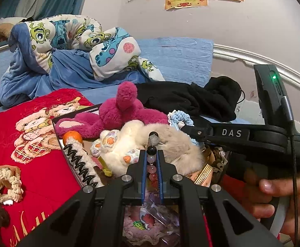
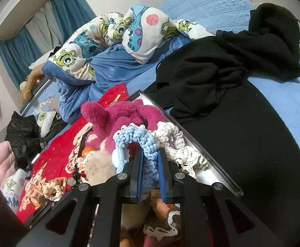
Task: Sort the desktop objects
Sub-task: 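Open both tools to drop the ring and bracelet into the box, then withdraw both tools from the box back toward the blanket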
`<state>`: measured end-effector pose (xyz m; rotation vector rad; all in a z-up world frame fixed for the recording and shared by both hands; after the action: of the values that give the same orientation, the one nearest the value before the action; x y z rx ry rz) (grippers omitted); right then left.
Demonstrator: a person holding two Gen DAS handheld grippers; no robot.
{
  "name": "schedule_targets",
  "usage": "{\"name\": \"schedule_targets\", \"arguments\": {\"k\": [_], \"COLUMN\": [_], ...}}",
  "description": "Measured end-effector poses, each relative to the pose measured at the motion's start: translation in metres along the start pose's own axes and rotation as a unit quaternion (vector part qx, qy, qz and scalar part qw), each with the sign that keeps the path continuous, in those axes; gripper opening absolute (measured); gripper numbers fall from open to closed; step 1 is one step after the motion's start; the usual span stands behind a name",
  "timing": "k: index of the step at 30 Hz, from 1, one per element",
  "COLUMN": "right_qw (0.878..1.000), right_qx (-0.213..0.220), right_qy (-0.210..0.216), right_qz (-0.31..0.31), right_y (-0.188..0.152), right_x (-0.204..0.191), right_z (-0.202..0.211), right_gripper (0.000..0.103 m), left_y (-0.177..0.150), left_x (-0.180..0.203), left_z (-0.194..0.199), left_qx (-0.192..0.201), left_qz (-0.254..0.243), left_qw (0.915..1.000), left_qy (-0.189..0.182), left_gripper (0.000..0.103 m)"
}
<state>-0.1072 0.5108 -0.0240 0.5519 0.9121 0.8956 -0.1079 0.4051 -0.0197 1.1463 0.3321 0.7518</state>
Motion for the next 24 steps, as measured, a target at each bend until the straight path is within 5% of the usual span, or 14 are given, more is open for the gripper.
{"name": "schedule_targets", "arguments": {"k": [8, 10, 12, 13, 15, 24], "right_qw": [1.0, 1.0, 1.0, 1.0, 0.999, 0.996], "right_qx": [0.002, 0.0, 0.008, 0.011, 0.023, 0.066], "right_qy": [-0.015, -0.018, -0.017, -0.02, -0.036, -0.064], "right_qz": [0.026, 0.02, 0.016, 0.017, 0.023, 0.017], "right_y": [-0.002, -0.002, -0.001, 0.0, 0.002, 0.007], "right_x": [-0.007, -0.006, -0.006, -0.007, -0.008, -0.004], "right_z": [0.003, 0.003, 0.008, 0.01, 0.016, 0.044], "right_gripper": [0.024, 0.038, 0.052, 0.062, 0.103, 0.103], "left_y": [-0.001, -0.001, -0.002, -0.002, -0.002, -0.001], "left_x": [-0.003, -0.005, -0.005, -0.005, -0.007, -0.007], "left_z": [-0.001, -0.001, 0.0, 0.002, 0.003, 0.007], "left_qx": [-0.006, -0.01, -0.013, -0.01, -0.018, -0.01], "left_qz": [0.006, 0.008, 0.006, 0.005, 0.004, 0.006], "left_qw": [0.9999, 0.9995, 0.9991, 0.9989, 0.9988, 0.999], "left_qy": [0.013, 0.029, 0.039, 0.045, 0.045, 0.043], "left_gripper": [0.011, 0.026, 0.058, 0.065, 0.103, 0.103]}}
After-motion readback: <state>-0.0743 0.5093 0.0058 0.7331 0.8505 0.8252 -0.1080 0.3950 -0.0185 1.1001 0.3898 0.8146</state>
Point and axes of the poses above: each gripper's, at about its wrist camera, not at the fingertips, and z roughly against the way its jaws point, x to its right, y to its top, the point moved 3 cm from there along -z, roughly the way its jaws point, and after that the axes turned 2 degrees about -y, right-handed, at the moved point
